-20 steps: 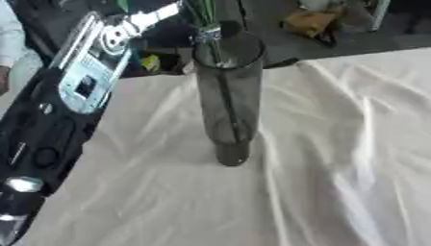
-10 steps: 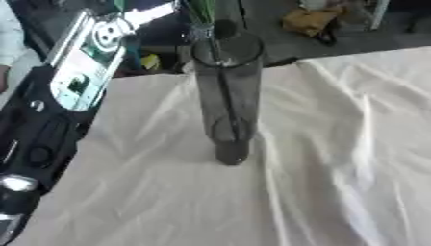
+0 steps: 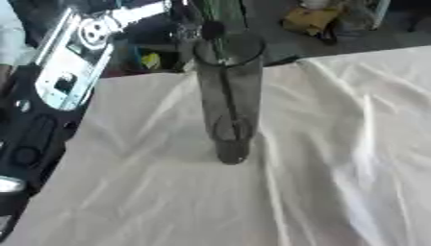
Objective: Arrange flowers into the vase.
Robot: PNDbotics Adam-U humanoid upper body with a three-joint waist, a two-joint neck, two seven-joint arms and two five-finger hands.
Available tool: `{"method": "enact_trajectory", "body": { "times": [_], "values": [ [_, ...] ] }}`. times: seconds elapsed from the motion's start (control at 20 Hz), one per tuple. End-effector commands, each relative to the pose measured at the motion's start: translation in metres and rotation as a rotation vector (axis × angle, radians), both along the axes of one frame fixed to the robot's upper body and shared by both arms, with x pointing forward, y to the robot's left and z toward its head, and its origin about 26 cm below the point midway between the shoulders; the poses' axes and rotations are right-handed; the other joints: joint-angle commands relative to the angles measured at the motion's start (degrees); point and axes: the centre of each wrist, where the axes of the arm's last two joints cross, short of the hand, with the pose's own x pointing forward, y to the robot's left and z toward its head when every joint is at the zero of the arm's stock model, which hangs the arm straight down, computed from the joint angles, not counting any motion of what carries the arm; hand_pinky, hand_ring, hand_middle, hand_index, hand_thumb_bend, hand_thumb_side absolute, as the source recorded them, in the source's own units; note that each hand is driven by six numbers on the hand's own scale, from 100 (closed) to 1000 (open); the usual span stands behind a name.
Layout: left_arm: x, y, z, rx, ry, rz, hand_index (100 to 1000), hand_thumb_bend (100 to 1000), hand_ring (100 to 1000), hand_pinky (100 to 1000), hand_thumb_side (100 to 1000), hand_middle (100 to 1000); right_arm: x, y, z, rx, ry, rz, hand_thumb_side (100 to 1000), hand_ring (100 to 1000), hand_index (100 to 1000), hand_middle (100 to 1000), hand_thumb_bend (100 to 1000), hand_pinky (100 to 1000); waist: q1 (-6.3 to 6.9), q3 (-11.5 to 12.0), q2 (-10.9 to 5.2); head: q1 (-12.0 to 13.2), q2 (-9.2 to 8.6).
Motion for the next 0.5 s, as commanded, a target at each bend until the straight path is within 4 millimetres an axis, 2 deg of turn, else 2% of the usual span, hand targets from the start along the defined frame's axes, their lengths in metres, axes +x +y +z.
{"method": "enact_trajectory", "body": {
  "times": [0.05, 0.5],
  "values": [
    [-0.011, 0.015, 0.015, 0.012, -0.039, 0.025, 1000, 837, 855, 778, 1000, 836, -0.003, -0.001, 0.007, -0.004, -0.028, -0.006, 1000, 559, 771, 531, 100, 667, -0.96, 0.1, -2.34, -0.2, 0.14],
    [-0.027, 0.033, 0.012, 0.028, -0.061, 0.049, 1000, 822, 845, 767, 1000, 825, -0.003, -0.002, 0.007, -0.001, -0.034, -0.012, 1000, 560, 771, 532, 100, 667, -1.35, 0.7, -2.54, -0.9, 0.38]
  ]
}}
